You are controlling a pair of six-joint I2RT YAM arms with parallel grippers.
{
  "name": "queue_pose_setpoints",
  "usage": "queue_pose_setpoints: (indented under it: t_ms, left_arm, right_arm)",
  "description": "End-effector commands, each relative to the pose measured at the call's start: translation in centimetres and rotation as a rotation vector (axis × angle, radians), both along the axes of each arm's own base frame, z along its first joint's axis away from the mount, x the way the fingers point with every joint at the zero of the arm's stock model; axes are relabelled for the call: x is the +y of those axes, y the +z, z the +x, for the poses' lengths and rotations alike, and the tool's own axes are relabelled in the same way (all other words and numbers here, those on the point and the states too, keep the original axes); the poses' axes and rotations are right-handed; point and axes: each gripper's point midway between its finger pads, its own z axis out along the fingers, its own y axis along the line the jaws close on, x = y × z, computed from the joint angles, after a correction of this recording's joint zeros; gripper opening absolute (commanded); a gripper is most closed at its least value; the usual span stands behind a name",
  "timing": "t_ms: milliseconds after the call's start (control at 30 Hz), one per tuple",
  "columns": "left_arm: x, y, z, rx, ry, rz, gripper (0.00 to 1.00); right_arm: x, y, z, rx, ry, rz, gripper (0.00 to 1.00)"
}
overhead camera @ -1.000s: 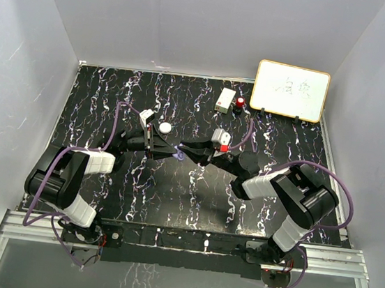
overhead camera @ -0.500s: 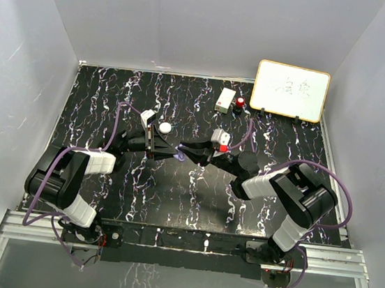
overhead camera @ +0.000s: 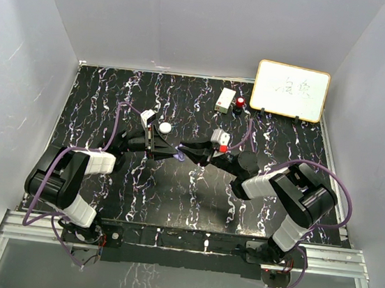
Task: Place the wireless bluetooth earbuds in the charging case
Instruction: Place the earbud in the charging case.
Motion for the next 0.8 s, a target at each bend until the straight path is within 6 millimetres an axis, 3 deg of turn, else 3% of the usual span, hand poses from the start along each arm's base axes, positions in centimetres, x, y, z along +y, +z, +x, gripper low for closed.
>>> queue_pose_setpoints:
  t_ms: [0,767]
  left_arm:
    - [-0.18,1.8,0.22,-0.075,-0.005,-0.021,0.0]
    - [-0.21,2.13,0.53,-0.075,0.011,-0.02,0.0]
  right_arm:
    - [-0.74,4.03,-0.84,-0.179,-0.008,0.114,0.0]
    - [-0.71,3.4,-1.06,-0.189,-0.001,0.094,0.0]
